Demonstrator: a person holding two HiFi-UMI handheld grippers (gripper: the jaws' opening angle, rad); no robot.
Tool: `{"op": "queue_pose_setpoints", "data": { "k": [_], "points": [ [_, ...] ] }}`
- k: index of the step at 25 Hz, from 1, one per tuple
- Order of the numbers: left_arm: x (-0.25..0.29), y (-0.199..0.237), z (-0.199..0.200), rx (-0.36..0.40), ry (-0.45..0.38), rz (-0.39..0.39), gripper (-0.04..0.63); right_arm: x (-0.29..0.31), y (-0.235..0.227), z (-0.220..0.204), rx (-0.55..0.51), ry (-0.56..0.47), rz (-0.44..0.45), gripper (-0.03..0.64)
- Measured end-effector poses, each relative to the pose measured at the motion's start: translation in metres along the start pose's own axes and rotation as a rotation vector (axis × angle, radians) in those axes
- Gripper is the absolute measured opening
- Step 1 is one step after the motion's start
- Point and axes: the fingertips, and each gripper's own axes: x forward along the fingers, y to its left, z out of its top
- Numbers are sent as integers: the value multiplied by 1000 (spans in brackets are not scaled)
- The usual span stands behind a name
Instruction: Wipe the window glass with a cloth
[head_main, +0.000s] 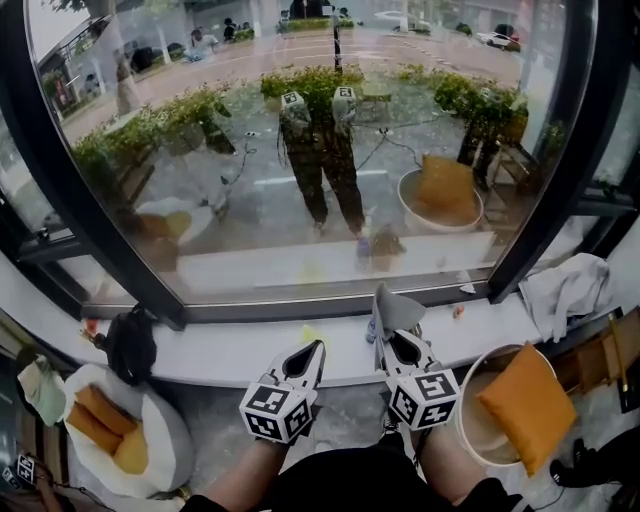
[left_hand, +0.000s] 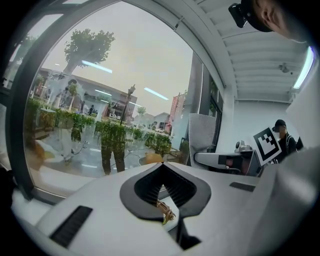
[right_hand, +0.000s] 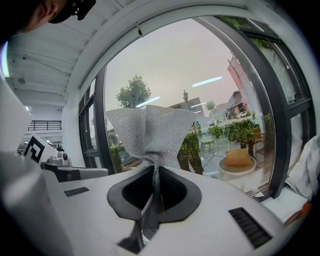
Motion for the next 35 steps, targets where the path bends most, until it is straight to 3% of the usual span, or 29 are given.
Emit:
{"op": "queue_pose_setpoints", "data": {
  "k": [35],
  "points": [
    [-7,-8,3,3,-18,-17,-2,-5,11,2,-35,3,18,38]
  ]
}}
